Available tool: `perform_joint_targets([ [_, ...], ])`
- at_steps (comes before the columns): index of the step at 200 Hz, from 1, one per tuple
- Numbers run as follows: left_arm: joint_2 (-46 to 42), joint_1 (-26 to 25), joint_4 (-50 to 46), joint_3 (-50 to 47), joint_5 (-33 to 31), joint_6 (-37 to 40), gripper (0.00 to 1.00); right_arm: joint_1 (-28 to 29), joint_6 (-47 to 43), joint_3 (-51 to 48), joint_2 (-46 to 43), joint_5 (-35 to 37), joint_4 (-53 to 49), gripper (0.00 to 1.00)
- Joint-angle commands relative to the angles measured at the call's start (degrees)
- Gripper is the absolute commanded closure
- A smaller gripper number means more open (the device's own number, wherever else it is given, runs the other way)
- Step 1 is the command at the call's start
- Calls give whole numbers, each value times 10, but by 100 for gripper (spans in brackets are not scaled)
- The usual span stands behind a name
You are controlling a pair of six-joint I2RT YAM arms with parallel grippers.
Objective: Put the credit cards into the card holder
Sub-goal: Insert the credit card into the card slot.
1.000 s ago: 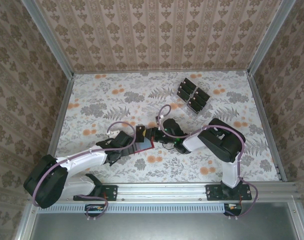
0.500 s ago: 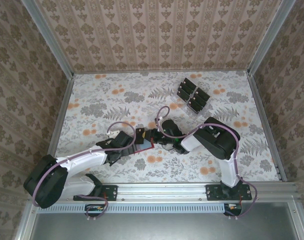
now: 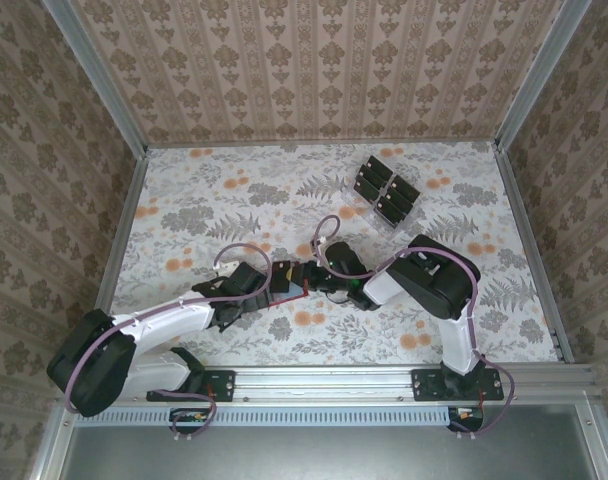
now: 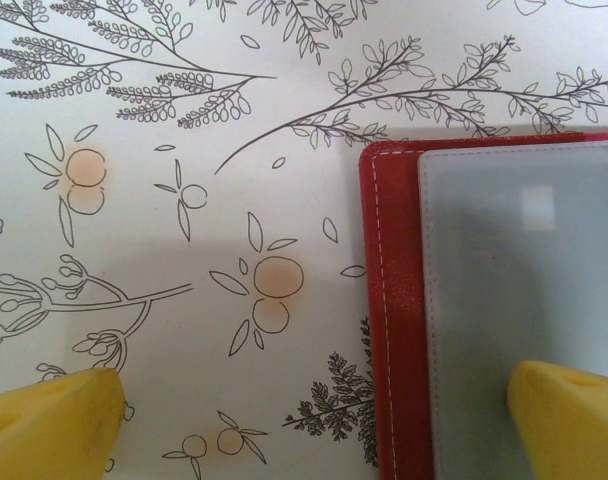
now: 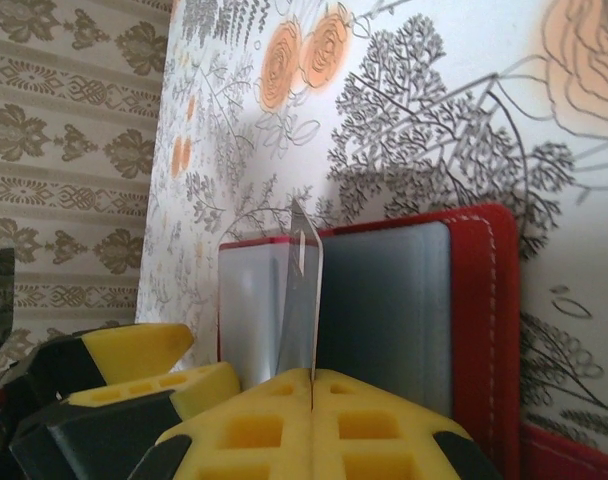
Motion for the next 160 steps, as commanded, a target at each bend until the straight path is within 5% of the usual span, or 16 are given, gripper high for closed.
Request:
perform_joint_targets([
  [1, -5, -3, -30, -13, -12, -5, 0, -4, 0, -21, -12, -2, 12, 100],
  [160, -6, -3, -26, -17, -12, -6, 0, 2, -13, -6, -12, -3, -24, 100],
])
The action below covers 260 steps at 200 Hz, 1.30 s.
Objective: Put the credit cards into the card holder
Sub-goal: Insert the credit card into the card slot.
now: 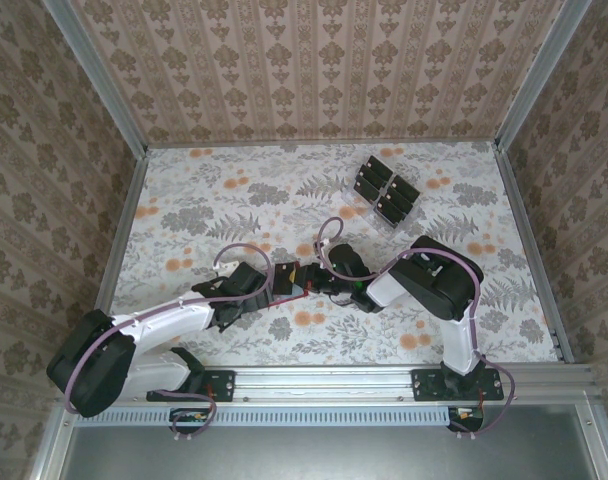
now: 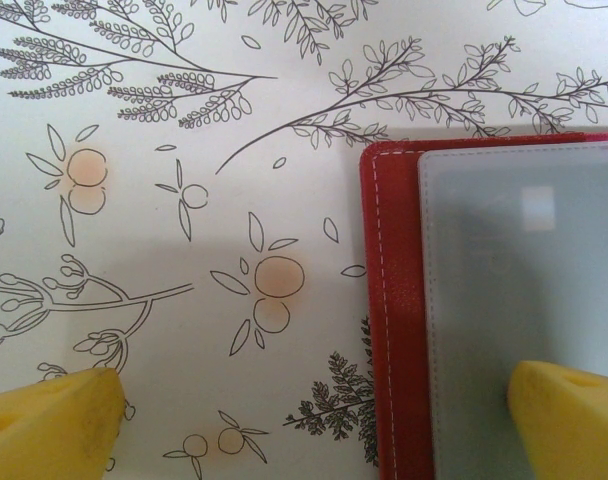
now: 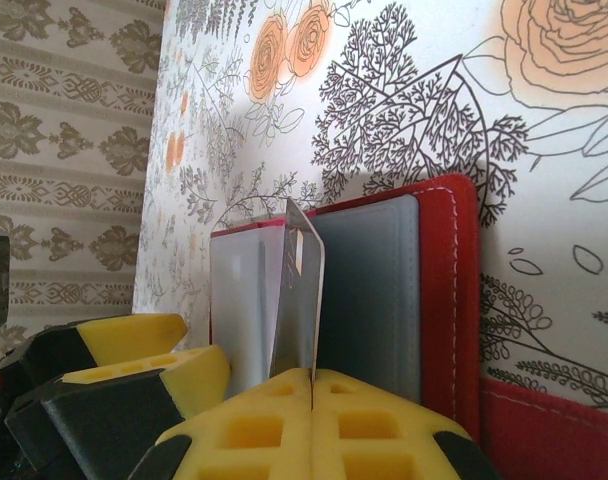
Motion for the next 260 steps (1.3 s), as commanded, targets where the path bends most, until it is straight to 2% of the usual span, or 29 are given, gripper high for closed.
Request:
perform_joint_targets([
  [1, -4, -3, -26, -16, -12, -6, 0, 5, -12, 11, -2, -3, -27, 100],
  [89, -8, -3, -29, -17, -11, -8, 0, 14, -10, 24, 8, -8, -29, 100],
  [144, -12, -1, -33, -7, -10, -2, 0, 15, -12, 32, 11, -35, -38, 100],
  [206, -45, 38, -50, 15, -3, 14, 0, 12, -33, 43, 12, -64, -82, 100],
  [260, -27, 57, -48, 17, 2, 10, 0, 12, -39, 70, 28, -93, -117, 100],
])
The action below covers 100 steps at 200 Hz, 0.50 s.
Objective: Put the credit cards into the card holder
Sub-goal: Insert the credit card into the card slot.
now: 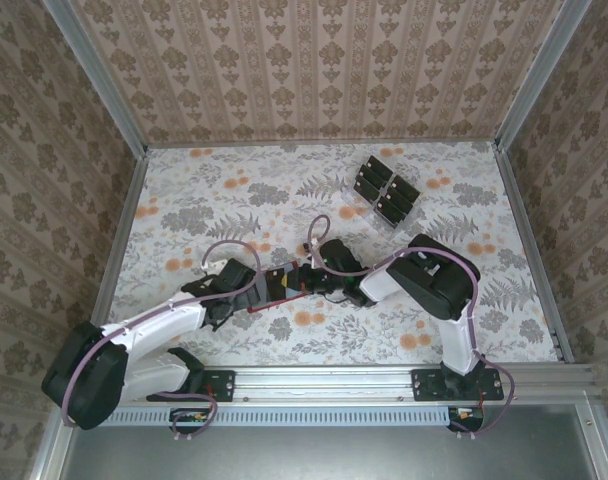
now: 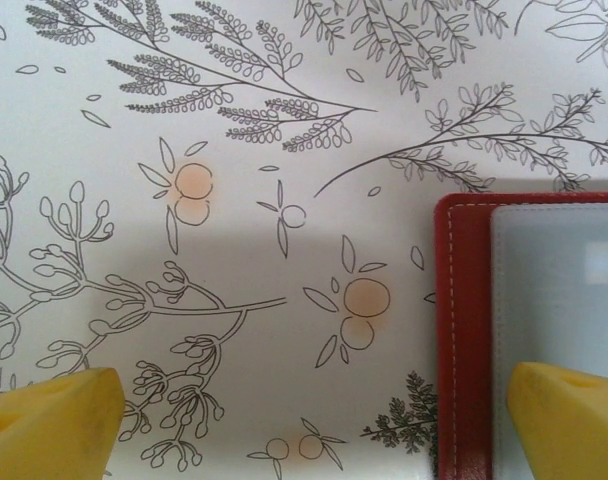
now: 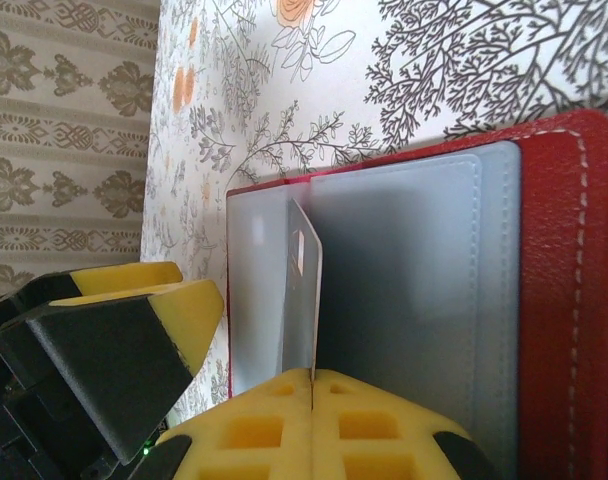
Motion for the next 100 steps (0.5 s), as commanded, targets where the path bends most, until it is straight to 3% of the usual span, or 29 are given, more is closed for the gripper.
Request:
perform_joint_targets([
  [1, 9, 7, -12, 18, 0, 8, 0, 1, -19, 16, 17, -25, -41, 100],
  [100, 31, 21, -8, 19, -4, 13, 0, -9, -40, 36, 18, -50, -102, 100],
])
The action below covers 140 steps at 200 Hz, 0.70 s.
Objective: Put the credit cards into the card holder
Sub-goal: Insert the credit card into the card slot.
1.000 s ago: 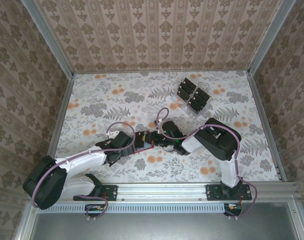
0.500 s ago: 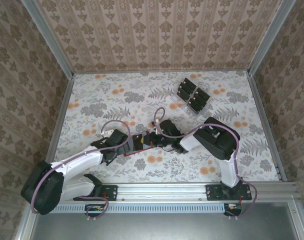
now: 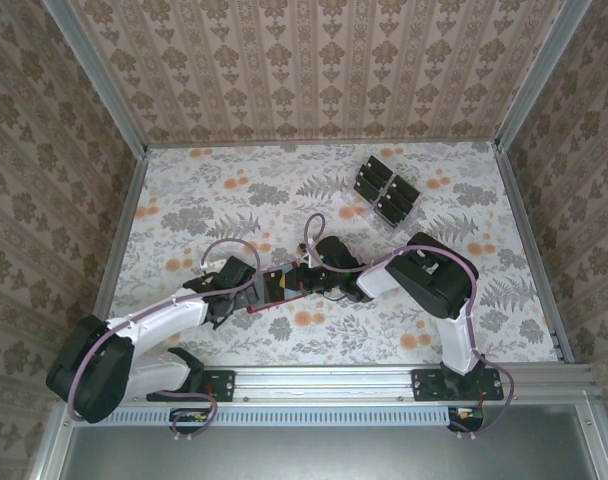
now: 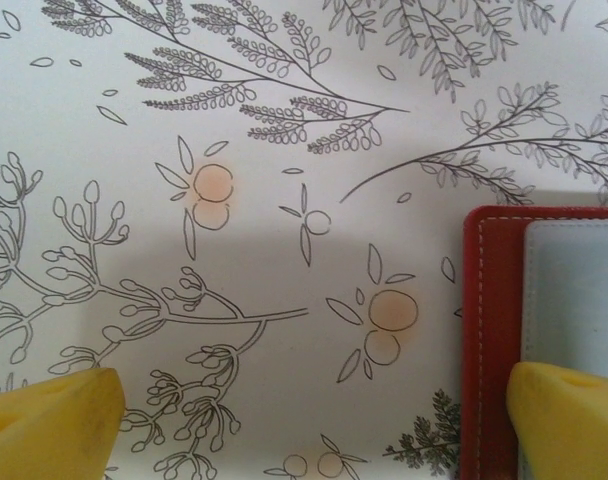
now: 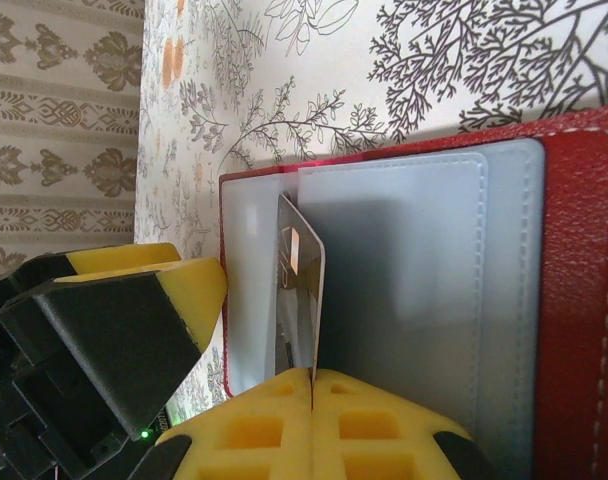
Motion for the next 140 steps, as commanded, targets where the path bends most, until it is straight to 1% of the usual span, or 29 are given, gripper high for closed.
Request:
perform_joint_targets([
  [1, 6, 6, -7, 13, -4, 13, 0, -5, -23, 10, 13, -22, -52, 100],
  [57, 17, 10, 2, 15, -1, 17, 0, -7, -48, 44, 20, -36, -124, 100],
  [140, 34, 14, 20, 21, 2, 28, 0, -6, -66, 91, 34, -45, -197, 100],
])
